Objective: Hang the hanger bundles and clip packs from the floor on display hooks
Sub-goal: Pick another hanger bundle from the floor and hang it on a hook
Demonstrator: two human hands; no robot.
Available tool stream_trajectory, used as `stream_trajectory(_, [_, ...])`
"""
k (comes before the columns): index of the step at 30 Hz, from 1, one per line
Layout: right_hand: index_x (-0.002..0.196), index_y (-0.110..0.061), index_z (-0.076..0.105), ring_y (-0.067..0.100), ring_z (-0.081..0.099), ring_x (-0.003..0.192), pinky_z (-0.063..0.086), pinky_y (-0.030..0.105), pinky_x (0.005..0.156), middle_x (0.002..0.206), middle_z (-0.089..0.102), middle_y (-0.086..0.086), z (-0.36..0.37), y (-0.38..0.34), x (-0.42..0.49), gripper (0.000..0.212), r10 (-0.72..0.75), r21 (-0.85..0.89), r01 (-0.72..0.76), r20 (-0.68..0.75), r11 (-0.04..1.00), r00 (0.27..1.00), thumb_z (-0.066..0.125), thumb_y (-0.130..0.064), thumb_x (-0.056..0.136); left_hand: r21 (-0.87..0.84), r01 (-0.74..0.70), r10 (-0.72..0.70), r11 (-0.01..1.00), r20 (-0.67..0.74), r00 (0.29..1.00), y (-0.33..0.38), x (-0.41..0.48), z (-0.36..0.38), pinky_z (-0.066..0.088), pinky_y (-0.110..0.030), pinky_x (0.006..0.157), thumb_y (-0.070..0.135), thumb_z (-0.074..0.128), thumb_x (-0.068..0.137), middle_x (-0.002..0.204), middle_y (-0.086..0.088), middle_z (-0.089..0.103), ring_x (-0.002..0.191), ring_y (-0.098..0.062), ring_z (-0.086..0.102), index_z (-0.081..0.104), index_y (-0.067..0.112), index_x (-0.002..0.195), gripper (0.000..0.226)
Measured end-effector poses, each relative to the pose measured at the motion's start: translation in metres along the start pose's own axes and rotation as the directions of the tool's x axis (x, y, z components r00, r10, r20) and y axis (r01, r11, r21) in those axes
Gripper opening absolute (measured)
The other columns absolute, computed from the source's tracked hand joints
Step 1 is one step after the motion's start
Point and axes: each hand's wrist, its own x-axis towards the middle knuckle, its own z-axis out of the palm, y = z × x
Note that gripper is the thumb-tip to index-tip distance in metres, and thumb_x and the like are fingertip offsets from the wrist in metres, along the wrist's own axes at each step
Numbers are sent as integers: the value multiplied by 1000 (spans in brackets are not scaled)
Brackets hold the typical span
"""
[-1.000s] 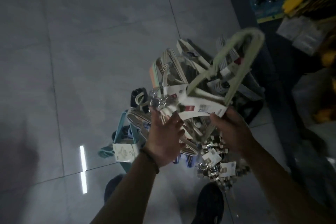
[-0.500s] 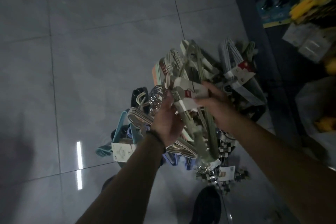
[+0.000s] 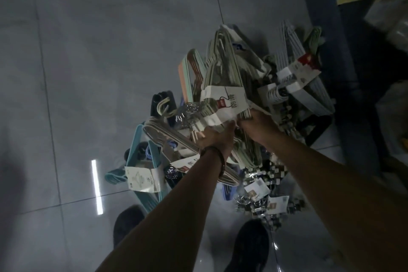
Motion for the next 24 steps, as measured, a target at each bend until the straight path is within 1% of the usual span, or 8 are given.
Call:
stream_trajectory(3, [132,-24,67,28,67,109,57,39,93,120,73,5,5,1,-7,42,0,17,1,-67,1000,998,68,-31,90,-72,33,-37,997,-47,998,1,9,6,40,-56,117,69,70,84,163,-13,19,145,-46,36,40,24,155,90])
stream_trajectory(5, [141,-25,59,30,61,124,53,40,100,134,67,6,12,3,-15,54,-46,4,47,-138,999,989,73,-23,88,-114,40,-47,993,-68,997,3,5,8,44,-58,111,69,70,76,157,-13,30,138,-44,44,44,24,151,92])
stream_trajectory(8, [138,-27,56,33,66,115,57,40,89,129,68,10,14,3,-28,57,-26,81,41,-181,996,983,70,-9,85,-298,16,-25,954,-25,999,5,-5,0,53,-53,101,67,67,60,142,-10,58,121,-36,62,50,19,144,98])
stream_trajectory(14, [117,-31,55,27,67,103,60,41,84,114,68,4,2,-23,-80,46,-34,295,114,-261,949,965,59,1,83,-568,104,-13,816,162,987,3,-27,-9,59,-45,72,30,67,77,97,-18,70,79,-29,70,61,4,113,45])
stream_trajectory(17, [111,-34,52,19,67,99,58,34,76,110,66,0,-12,-33,-116,40,-106,295,194,-289,936,951,69,-6,88,-626,149,62,766,302,951,10,-67,-19,56,-44,81,27,63,85,107,-26,72,89,-34,70,70,5,110,34])
stream_trajectory(19, [110,-40,50,11,67,97,57,31,73,109,64,-6,-23,-42,-142,36,-159,312,239,-262,919,952,75,-21,93,-614,193,60,766,367,928,13,-97,-29,56,-33,69,27,48,94,82,-15,72,70,-27,71,68,12,87,26])
stream_trajectory(22, [124,-39,45,9,67,100,61,29,73,116,63,-5,-35,-53,-177,48,-248,402,280,-132,872,960,79,-37,91,-602,231,97,764,461,882,16,-125,-52,51,-36,69,26,34,98,76,-14,72,62,-27,72,72,12,69,50])
stream_trajectory(24, [130,-38,42,12,68,105,62,36,80,119,65,-5,-39,-55,-189,58,-281,449,272,-47,851,958,81,-41,87,-617,223,110,755,455,884,16,-131,-63,55,-38,73,29,35,96,89,-18,72,71,-30,73,75,8,79,49])
